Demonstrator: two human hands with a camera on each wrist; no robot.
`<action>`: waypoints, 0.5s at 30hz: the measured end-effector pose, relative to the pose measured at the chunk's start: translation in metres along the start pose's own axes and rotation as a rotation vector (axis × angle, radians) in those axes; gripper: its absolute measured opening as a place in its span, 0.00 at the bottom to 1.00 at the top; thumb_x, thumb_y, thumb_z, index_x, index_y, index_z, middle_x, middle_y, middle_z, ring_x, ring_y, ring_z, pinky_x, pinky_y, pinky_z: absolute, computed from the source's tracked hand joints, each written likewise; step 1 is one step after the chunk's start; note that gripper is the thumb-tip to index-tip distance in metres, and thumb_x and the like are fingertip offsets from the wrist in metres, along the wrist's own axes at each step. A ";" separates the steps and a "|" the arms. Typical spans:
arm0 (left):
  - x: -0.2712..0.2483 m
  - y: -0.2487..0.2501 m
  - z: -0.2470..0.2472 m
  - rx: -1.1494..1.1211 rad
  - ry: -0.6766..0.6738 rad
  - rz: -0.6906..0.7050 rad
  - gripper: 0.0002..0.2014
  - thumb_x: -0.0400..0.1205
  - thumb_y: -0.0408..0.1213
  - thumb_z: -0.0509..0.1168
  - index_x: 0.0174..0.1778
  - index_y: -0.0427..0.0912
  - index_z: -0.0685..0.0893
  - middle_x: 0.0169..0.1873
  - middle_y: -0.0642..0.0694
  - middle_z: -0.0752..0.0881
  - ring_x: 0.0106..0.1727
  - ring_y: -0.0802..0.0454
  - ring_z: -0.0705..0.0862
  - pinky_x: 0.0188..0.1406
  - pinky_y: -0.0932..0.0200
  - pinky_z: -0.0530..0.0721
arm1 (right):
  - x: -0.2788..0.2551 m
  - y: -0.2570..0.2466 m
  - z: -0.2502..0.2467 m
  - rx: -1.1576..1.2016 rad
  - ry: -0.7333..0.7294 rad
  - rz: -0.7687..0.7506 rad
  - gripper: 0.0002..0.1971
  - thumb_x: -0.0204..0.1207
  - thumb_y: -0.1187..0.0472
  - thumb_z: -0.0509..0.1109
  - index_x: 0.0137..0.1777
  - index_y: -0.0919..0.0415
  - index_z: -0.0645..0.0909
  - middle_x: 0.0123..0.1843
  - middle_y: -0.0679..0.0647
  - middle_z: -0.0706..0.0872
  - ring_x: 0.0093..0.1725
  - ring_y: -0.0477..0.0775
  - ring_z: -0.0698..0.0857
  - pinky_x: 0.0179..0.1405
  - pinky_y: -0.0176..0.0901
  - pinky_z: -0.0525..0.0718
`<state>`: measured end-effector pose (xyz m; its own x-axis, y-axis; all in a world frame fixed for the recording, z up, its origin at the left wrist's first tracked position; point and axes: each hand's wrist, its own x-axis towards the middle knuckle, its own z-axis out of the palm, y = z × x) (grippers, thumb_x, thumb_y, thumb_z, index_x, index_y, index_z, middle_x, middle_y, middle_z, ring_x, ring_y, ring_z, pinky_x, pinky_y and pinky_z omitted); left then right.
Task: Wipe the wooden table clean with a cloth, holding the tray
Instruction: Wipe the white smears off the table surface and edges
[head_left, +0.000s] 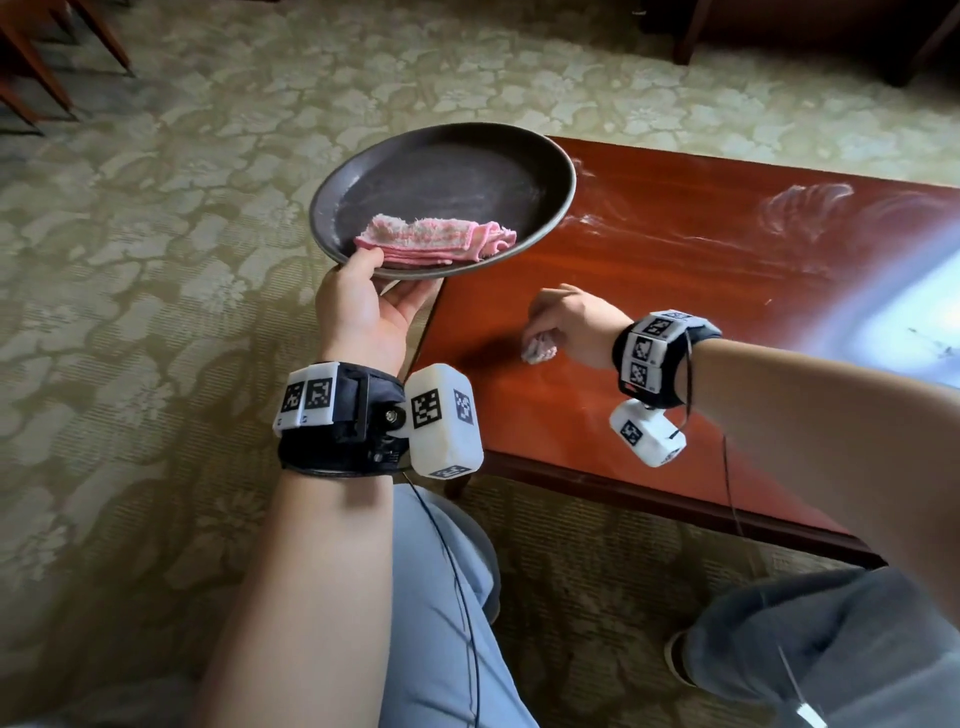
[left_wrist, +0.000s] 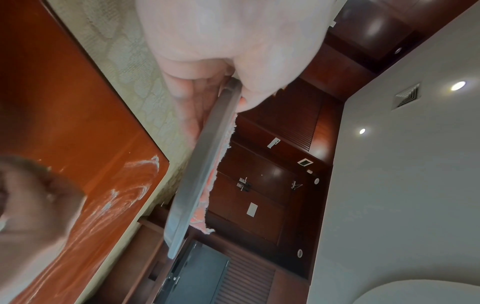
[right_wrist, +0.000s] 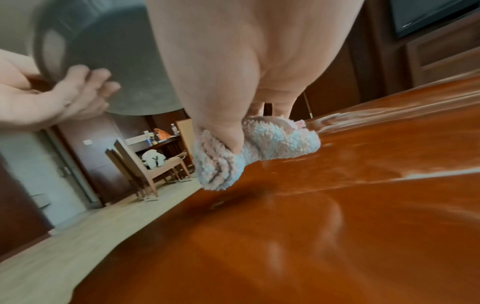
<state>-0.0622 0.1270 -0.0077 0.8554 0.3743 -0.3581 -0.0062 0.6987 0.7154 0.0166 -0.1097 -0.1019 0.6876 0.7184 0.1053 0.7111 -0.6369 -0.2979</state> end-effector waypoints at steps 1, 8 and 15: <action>0.003 0.003 -0.006 -0.007 0.008 0.002 0.08 0.85 0.27 0.60 0.55 0.32 0.83 0.45 0.34 0.89 0.39 0.41 0.93 0.43 0.46 0.91 | 0.013 -0.010 0.005 0.004 -0.015 -0.014 0.19 0.69 0.74 0.72 0.48 0.49 0.92 0.49 0.52 0.85 0.50 0.60 0.82 0.52 0.47 0.82; 0.020 0.022 -0.044 -0.026 0.064 0.038 0.10 0.85 0.26 0.60 0.60 0.31 0.82 0.46 0.34 0.89 0.41 0.41 0.92 0.44 0.45 0.91 | 0.074 -0.070 0.037 0.037 -0.179 -0.154 0.16 0.71 0.70 0.71 0.51 0.49 0.91 0.55 0.48 0.85 0.56 0.58 0.81 0.64 0.50 0.77; 0.026 0.029 -0.063 -0.027 0.085 0.054 0.11 0.85 0.26 0.60 0.60 0.30 0.82 0.47 0.33 0.88 0.43 0.40 0.92 0.46 0.45 0.91 | 0.079 -0.091 0.066 0.032 -0.282 -0.190 0.18 0.75 0.70 0.69 0.55 0.48 0.90 0.55 0.51 0.85 0.57 0.60 0.78 0.66 0.52 0.74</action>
<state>-0.0731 0.1952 -0.0337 0.8066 0.4616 -0.3694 -0.0662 0.6914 0.7194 -0.0036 0.0230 -0.1289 0.4722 0.8754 -0.1039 0.8145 -0.4783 -0.3283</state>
